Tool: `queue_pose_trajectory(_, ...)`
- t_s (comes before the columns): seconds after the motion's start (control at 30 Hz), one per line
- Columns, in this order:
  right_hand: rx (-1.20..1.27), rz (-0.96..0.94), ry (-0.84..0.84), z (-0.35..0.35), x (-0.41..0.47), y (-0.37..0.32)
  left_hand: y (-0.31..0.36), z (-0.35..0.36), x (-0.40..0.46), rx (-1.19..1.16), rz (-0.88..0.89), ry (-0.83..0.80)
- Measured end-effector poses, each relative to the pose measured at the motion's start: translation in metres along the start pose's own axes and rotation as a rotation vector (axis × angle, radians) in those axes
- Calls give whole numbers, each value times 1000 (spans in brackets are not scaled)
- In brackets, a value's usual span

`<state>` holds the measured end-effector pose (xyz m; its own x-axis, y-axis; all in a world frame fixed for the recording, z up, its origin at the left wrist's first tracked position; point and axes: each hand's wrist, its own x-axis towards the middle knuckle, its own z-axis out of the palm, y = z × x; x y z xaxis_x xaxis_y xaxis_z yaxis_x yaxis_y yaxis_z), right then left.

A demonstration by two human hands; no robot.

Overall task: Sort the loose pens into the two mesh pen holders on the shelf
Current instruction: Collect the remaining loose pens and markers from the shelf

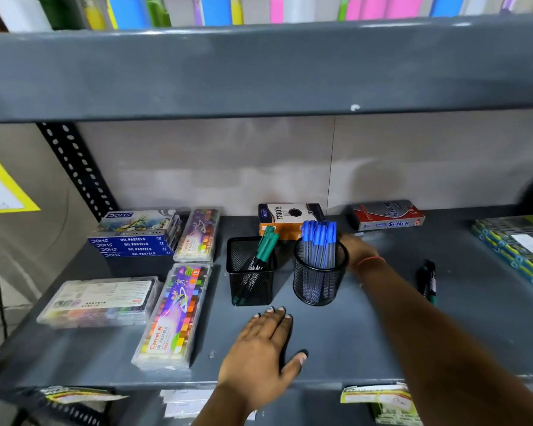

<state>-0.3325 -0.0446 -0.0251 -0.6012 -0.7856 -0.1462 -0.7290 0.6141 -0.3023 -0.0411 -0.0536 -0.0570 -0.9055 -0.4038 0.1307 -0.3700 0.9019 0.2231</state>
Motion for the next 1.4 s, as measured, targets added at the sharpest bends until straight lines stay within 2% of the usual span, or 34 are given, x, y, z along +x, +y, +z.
queue_pose_trajectory(0.3, -124, -38, 183, 5, -22, 4, 1, 0, 0, -9, -5, 12)
queue_pose_trajectory(0.37, -98, 6, 228, -4, -32, 8, 1, 0, 0, -2, -6, 8)
queue_pose_trajectory(0.43, 103, 147, 342, -19, -44, 9, 1, 0, 0, -6, -9, 5)
queue_pose_trajectory(0.5, 406, 244, 554, -39, -57, 4, 1, 0, 0, -7, -10, 2)
queue_pose_trajectory(0.6, 843, 221, 854, -73, -81, -16, 1, 0, 1, 3, -13, -3)
queue_pose_trajectory(0.67, 1021, 145, 961, -89, -94, -30, 1, 0, 1, 3, -17, -11)
queue_pose_trajectory(0.73, 1038, 105, 877, -90, -102, -41, 1, -1, 0, -1, -20, -18)
queue_pose_trajectory(0.8, 942, 119, 667, -78, -104, -50, 1, -2, 0, -3, -18, -22)
queue_pose_trajectory(0.87, 819, 124, 540, -60, -104, -59, 2, -4, -1, -9, -14, -24)
queue_pose_trajectory(0.97, 729, 115, 503, -41, -106, -64, 3, -3, 0, -22, -12, -15)
queue_pose_trajectory(1.07, 726, 160, 592, -32, -113, -53, 2, -1, 1, -27, -10, -1)
queue_pose_trajectory(1.13, 534, 275, 593, -26, -120, -35, 1, -1, 1, -26, -8, 5)
queue_pose_trajectory(1.27, 145, 605, 373, -11, -142, 4, 1, -2, 0, -30, -4, 1)
queue_pose_trajectory(1.4, 58, 656, 303, -3, -154, 14, 1, -1, 0, -30, -6, -8)
